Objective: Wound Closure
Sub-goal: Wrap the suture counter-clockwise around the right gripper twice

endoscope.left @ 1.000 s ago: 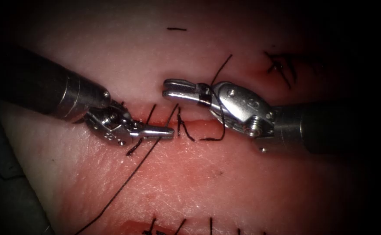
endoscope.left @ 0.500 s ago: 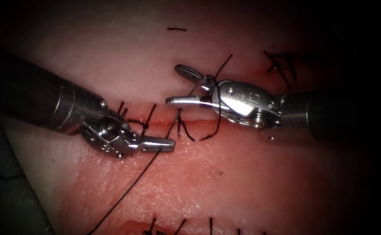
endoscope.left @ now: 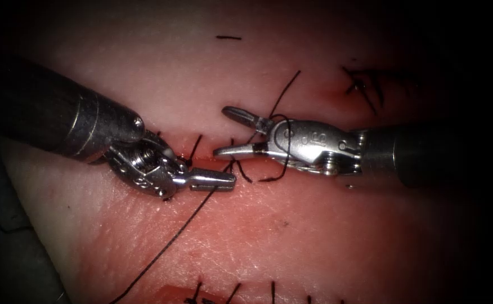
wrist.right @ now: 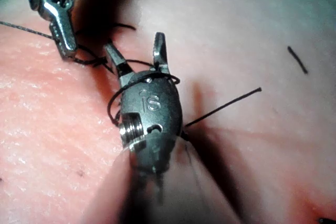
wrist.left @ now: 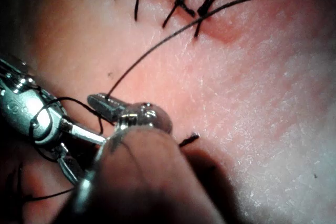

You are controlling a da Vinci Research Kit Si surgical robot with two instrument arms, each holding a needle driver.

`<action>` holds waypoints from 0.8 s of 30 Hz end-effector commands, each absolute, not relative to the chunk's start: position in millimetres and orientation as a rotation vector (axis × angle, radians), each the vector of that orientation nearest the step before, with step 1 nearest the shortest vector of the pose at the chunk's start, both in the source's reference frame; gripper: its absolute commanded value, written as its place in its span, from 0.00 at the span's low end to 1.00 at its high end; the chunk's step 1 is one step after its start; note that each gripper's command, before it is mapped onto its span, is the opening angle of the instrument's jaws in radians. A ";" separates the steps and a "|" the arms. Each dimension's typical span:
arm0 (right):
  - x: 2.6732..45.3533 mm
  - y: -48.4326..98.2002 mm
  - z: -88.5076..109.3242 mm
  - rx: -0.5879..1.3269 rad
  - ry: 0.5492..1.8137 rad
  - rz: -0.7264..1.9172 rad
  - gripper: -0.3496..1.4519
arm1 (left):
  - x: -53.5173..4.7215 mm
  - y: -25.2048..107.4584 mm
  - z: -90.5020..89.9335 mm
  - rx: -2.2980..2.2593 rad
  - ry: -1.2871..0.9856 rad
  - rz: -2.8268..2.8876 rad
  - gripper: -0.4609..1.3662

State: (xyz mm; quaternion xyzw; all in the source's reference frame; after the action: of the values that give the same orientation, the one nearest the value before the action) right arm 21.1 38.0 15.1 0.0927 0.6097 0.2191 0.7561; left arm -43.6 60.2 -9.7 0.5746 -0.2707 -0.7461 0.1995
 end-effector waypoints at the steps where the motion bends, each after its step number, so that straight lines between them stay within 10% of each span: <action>1: 21.2 37.9 15.0 0.215 1.333 0.467 0.65 | -43.6 60.3 -9.7 1.604 -0.743 -2.089 0.06; 24: 22.4 32.4 17.6 0.367 1.315 0.300 0.60 | -44.0 66.3 -10.6 1.652 -0.679 -2.055 0.06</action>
State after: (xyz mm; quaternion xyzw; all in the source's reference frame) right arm 22.4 32.4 17.6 0.1710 0.6065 0.1380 0.7641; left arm -43.9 66.9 -10.3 0.5954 -0.2444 -0.7370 0.2066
